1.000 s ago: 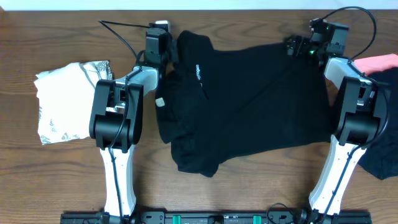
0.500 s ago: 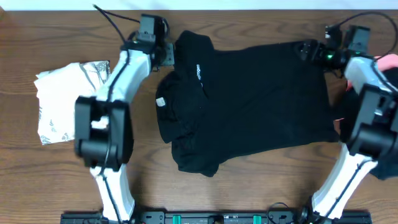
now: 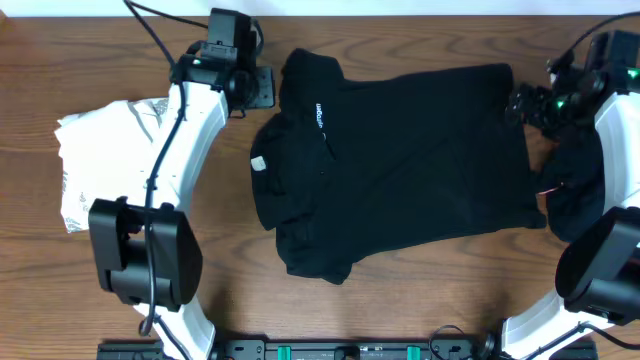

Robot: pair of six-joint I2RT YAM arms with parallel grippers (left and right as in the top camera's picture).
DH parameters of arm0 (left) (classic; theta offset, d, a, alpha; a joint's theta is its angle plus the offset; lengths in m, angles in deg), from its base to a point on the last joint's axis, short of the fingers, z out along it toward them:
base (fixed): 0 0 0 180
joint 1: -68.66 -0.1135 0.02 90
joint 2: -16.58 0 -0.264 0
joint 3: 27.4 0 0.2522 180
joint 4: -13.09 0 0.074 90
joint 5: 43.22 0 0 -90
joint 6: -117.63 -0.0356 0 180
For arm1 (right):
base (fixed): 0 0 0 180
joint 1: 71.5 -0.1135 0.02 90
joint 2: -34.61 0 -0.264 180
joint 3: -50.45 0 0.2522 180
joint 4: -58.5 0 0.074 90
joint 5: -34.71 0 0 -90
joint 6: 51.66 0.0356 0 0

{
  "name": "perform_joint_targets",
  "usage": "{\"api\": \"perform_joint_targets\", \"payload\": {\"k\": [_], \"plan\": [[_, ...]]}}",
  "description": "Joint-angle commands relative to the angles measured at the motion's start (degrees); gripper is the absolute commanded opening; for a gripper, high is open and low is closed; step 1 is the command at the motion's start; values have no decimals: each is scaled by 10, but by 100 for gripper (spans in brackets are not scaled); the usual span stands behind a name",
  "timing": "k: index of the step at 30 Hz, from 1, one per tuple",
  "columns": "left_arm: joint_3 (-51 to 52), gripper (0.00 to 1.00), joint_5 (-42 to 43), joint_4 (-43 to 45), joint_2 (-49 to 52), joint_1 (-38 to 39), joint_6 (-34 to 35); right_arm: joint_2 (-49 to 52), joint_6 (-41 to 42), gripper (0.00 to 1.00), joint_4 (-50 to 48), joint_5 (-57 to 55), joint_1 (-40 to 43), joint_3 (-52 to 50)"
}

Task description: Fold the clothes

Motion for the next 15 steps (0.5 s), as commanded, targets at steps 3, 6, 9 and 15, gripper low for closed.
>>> {"api": "perform_joint_targets", "payload": {"k": [3,6,9,15], "plan": [[-4,38,20,54,37,3,-1,0,-19,92,40,7,-3,0],[-4,38,41,75,65,6,14,0,-31,85,55,7,-3,0],[-4,38,55,81,101,13,27,0,-33,84,59,7,-3,0],[-4,38,97,80,151,37,27,0,-33,85,58,6,-3,0]]}}
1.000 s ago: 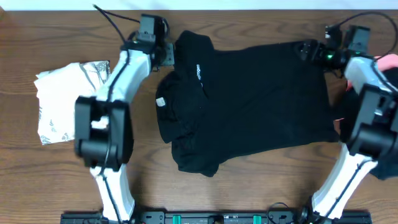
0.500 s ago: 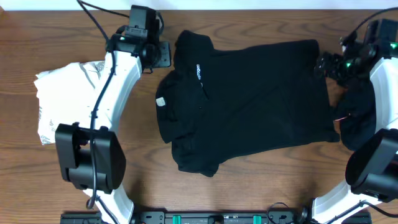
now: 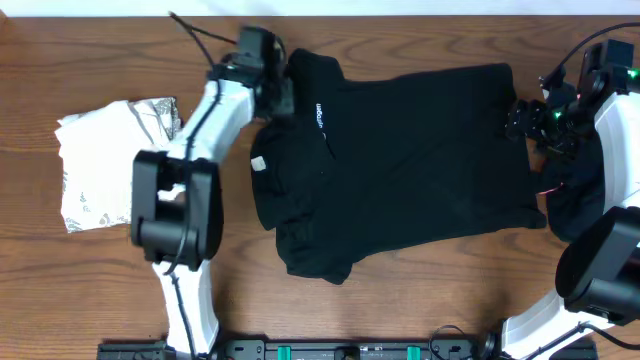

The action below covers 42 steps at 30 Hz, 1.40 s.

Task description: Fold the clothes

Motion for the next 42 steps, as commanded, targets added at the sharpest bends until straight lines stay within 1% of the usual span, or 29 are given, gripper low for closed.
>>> {"api": "perform_joint_targets", "payload": {"k": [1,8,13,17,18,20,23,25,26,28,31,34,38,39,42], "plan": [[-4,38,27,0,13,17,9,0,-12,85,1,4,-3,0],[-4,38,21,40,15,28,9,0,-12,85,2,3,-3,0],[-4,38,-39,78,15,28,9,0,-14,85,1,0,-3,0],[-9,37,-44,111,15,28,9,0,-18,85,-3,0,-3,0],[-14,36,-53,111,15,28,9,0,-19,85,-4,0,-3,0],[-23,31,-65,117,15,29,9,0,-22,85,-6,0,-3,0],[-25,21,-64,140,15,33,9,0,-21,83,-7,0,-3,0],[-24,19,-65,140,16,36,9,0,-21,80,-5,0,-3,0],[-24,19,-68,139,18,38,9,0,-21,78,-3,0,-3,0],[-24,19,-68,136,22,41,9,0,-21,77,0,0,-4,0],[-25,19,-68,111,23,46,4,0,-21,76,3,0,-8,0],[-39,19,-69,60,24,50,-14,0,-21,76,4,0,-15,0],[-116,19,-63,-76,38,51,-20,0,-21,76,3,0,-28,0],[-157,19,-57,-134,49,51,-23,0,-21,76,3,0,-32,0],[-246,19,-20,-239,68,51,-35,0,-22,76,3,0,-40,0]]}}
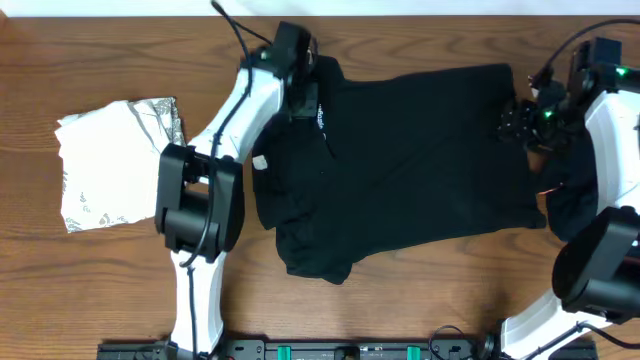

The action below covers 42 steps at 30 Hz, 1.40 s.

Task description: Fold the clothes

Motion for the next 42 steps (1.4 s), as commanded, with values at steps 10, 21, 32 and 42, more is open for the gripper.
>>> {"api": "perform_joint_targets", "payload": {"k": [10,21,32,42], "plan": [[-143,19,26,-35,46,11,-48,0,-8,77,5,1,-15,0],[-143,19,-15,9,138,11,-57,0,-8,77,5,1,-15,0],[-142,19,-17,54,191,12,-61,0,-8,77,5,1,-15,0],[-142,19,-19,158,225,12,-77,0,-8,77,11,1,-15,0]]}}
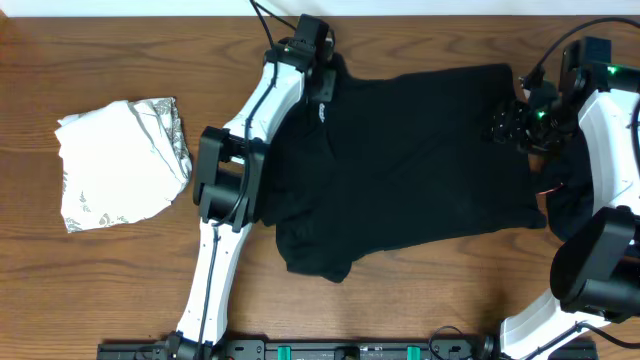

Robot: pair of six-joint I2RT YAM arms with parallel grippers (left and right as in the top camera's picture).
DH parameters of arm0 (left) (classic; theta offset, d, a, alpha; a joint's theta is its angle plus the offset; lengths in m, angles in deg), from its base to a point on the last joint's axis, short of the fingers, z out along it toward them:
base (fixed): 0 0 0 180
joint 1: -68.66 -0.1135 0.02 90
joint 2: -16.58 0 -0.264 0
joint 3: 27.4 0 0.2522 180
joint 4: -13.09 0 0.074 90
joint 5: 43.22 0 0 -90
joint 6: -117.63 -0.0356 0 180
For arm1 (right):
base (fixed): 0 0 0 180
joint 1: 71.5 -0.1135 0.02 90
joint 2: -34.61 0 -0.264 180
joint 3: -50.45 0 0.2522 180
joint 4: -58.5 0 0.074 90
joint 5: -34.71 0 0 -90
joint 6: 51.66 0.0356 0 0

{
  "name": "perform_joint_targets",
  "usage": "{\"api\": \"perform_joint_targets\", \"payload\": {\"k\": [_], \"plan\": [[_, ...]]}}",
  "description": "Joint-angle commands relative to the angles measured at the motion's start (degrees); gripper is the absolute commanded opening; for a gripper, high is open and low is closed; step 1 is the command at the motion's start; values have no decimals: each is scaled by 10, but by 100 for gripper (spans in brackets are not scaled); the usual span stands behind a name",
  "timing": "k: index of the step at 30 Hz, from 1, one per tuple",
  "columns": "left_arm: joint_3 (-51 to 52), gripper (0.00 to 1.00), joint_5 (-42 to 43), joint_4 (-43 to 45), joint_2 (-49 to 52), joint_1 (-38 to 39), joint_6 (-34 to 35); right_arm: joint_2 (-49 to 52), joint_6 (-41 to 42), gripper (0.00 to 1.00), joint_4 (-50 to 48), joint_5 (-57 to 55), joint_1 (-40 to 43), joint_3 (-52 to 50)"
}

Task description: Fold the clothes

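Note:
A black shirt [410, 170] lies spread flat across the middle of the table, collar end to the left. My left gripper [326, 78] is over its far left corner, near the collar and a small white print; its fingers are too dark against the cloth to read. My right gripper [500, 125] is at the shirt's far right edge, touching or just above the cloth, and whether it is open or shut does not show. My left arm [240, 170] lies over the shirt's left edge.
A folded white patterned garment [120, 165] lies at the left of the wooden table [420, 300]. A second dark garment [570, 200] is bunched at the right edge under my right arm. The arm bases stand at the near edge.
My left gripper has moved a little right and farther back, deeper over the shirt's far left corner, and the arm now covers the white label. My right gripper has shifted slightly left onto the shirt's edge.
My left gripper first stood over bare wood left of the shirt, then at the sleeve edge, then over the sleeve, and now over the collar corner. My right gripper has stayed by the far right corner, edging inward. The shirt has kept its shape.

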Motion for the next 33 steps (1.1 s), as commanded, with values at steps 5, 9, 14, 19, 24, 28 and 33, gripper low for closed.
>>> {"api": "perform_joint_targets", "payload": {"k": [5,9,14,19,24,28,33], "plan": [[2,19,-26,128,40,0,-44,0,-8,77,1,1,-4,0],[2,19,-31,180,40,0,-43,0,-8,77,-1,1,-4,0],[-6,19,-36,174,38,-2,-46,0,-8,77,-5,1,-4,0],[-36,42,-47,54,-9,-7,-56,0,-9,78,-8,0,-4,0],[-38,90,-98,-66,-115,-10,-56,0,-24,80,-12,-2,-4,0],[-38,98,-109,-170,-195,-19,-54,3,-30,80,2,-6,-5,-1],[-38,98,-106,-349,-241,-29,18,3,-34,81,15,-15,-5,-27]]}}
